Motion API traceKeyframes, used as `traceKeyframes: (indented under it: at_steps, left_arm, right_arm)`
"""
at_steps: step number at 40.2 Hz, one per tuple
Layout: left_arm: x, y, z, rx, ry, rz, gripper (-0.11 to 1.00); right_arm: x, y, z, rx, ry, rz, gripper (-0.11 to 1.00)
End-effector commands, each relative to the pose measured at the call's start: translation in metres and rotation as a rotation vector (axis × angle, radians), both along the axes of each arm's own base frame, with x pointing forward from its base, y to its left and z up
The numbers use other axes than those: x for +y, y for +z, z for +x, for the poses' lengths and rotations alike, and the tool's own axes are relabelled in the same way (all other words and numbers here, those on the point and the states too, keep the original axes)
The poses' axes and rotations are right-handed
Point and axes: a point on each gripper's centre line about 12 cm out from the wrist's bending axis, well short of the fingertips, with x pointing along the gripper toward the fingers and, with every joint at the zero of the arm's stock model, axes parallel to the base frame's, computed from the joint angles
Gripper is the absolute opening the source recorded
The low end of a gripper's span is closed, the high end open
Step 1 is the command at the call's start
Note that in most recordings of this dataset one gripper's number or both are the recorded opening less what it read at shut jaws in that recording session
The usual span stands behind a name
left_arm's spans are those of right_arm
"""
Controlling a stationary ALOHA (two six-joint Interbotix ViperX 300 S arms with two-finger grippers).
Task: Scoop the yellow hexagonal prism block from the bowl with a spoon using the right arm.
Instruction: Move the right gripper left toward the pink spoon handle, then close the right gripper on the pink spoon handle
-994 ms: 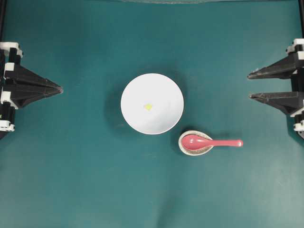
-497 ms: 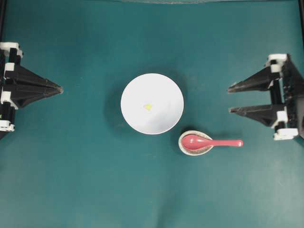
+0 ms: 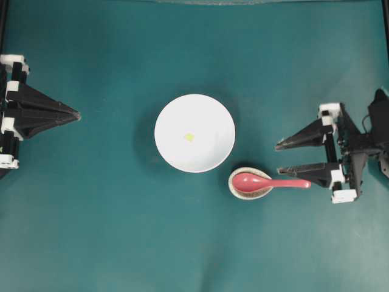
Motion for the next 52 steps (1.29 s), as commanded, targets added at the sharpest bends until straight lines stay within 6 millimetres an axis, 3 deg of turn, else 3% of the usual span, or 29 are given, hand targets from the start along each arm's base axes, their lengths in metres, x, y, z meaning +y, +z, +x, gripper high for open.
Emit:
traceKeyframes:
  at_steps: [1,26,52]
  left_arm:
    - [0.0,0.009,0.002,-0.021,0.001,0.002,0.0]
    - [0.0,0.008,0.003,-0.02,-0.001,0.0,0.0]
    - [0.0,0.008,0.003,-0.02,-0.001,0.0,0.0]
  right_arm:
    - [0.004,-0.006,0.003,-0.003,-0.006,0.01,0.57]
    - [0.035,-0.071,-0.007,0.146,-0.04,-0.009,0.57]
    - [0.033,-0.097,-0.017,0.238,-0.048,-0.066,0.57]
